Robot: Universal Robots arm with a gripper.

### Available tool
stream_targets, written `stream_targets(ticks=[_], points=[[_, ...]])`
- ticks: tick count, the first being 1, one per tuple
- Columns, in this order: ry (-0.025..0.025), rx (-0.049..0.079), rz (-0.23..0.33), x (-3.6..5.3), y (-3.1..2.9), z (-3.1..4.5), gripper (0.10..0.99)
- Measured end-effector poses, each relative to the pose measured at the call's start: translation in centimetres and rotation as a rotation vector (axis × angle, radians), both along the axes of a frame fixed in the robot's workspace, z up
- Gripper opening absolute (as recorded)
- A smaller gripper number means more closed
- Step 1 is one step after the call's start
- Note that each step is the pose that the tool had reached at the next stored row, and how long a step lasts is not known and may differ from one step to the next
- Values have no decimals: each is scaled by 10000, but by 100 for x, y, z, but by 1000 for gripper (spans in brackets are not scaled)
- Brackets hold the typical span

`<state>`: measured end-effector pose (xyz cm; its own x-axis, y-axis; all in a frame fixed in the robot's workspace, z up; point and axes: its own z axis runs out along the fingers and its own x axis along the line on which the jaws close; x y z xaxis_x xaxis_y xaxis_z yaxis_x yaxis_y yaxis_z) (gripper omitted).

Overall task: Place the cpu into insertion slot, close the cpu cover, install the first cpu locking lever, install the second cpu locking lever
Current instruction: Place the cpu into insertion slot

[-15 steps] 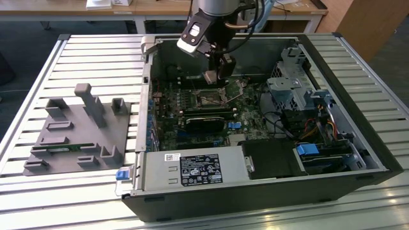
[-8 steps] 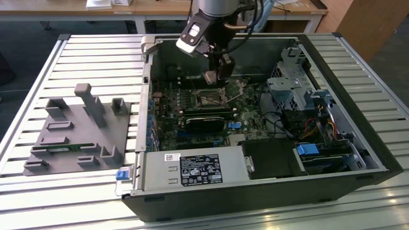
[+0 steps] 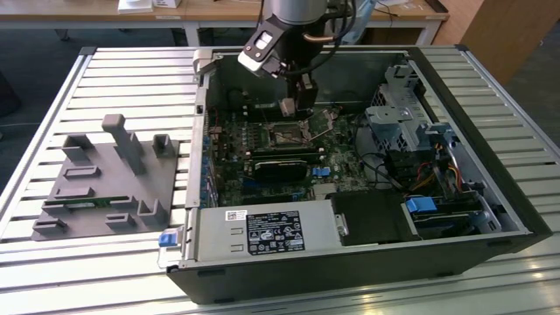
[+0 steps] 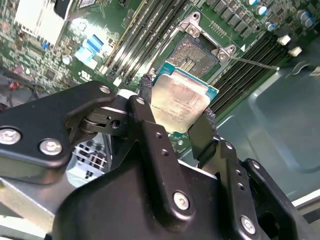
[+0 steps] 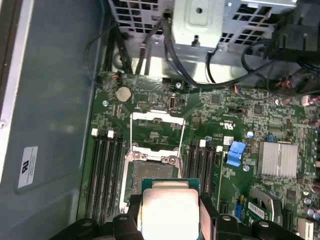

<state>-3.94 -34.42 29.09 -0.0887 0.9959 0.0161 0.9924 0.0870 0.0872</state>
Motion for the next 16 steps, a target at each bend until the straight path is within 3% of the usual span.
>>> stream_targets(ticks=[5, 16], points=[[2, -45, -85, 0, 2, -26, 541], [14, -45, -438, 2, 69, -223, 541]])
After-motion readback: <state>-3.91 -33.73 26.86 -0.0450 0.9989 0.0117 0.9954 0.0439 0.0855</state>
